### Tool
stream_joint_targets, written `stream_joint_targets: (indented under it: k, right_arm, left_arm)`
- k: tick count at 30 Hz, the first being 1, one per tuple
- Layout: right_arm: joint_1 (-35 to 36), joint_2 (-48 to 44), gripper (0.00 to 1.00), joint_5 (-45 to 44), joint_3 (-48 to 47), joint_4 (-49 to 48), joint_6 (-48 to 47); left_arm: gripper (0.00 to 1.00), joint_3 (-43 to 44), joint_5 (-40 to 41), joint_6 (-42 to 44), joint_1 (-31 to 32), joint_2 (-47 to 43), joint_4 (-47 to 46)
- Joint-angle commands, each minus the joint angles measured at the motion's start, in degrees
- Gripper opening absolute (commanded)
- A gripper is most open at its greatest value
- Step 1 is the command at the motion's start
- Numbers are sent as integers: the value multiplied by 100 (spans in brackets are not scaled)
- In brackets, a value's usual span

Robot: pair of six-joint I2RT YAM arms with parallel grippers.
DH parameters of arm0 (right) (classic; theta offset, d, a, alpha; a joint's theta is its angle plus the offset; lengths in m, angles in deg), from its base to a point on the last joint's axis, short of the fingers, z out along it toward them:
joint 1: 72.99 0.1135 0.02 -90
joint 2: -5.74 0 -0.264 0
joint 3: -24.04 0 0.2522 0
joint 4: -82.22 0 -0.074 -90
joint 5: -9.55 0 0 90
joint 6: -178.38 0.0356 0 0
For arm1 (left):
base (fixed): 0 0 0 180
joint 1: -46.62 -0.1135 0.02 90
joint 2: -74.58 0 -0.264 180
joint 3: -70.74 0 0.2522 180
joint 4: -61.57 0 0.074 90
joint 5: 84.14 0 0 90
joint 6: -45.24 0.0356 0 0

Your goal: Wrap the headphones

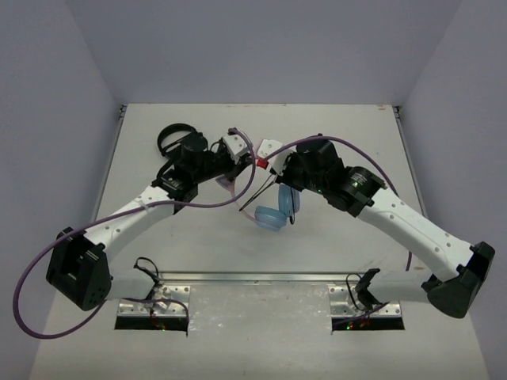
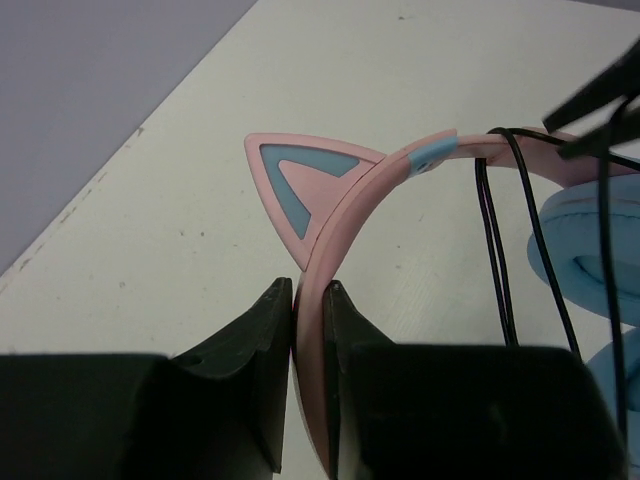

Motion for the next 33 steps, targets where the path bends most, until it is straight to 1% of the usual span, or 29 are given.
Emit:
stream_joint_targets:
  k: [1,3,5,10,12,13,16,18,22,25,27,33]
  right_arm:
    - [-297,-258,10,-442,-19,-924,24]
    - [-394,-240,8,-494,-28,-994,76]
    - [-490,-188,3,-460,-54,-1065,138]
    - [-622,-29,1,-389,-37,-1056,156]
    - [-719,-3,1,-643,77,-1257,147]
    - [-763,6,2,-722,104,-1319,129]
    - [-921,-12,12,-1004,209,-1627,94]
    - [-1000,-20,14,-1013,245,-1698,24]
    - [-1097,-3,10,-899,324,-1759,68]
    - [-1150,-29,9,-846,455,-1803,103]
    - [-1211,-55,3,-697,578,-1821,190]
    - [-1475,-108,1,-565,842,-1979,489]
  left_arm:
    - [0,273,-496,187,-19,-30,-28]
    - [0,308,-479,204,-27,31,42]
    - [0,335,-496,213,-36,75,69]
    - [0,440,-601,231,-36,137,218]
    - [0,440,-610,274,-62,84,236]
    - [0,423,-610,275,-62,76,245]
    - [0,423,-741,441,-71,23,350]
    - [0,440,-786,468,-80,23,421]
    - [0,502,-971,494,-97,14,500]
    - [0,458,-760,337,-106,-12,342]
    - [0,458,-734,187,-141,-21,228]
    - [0,528,-812,-85,-326,-4,131]
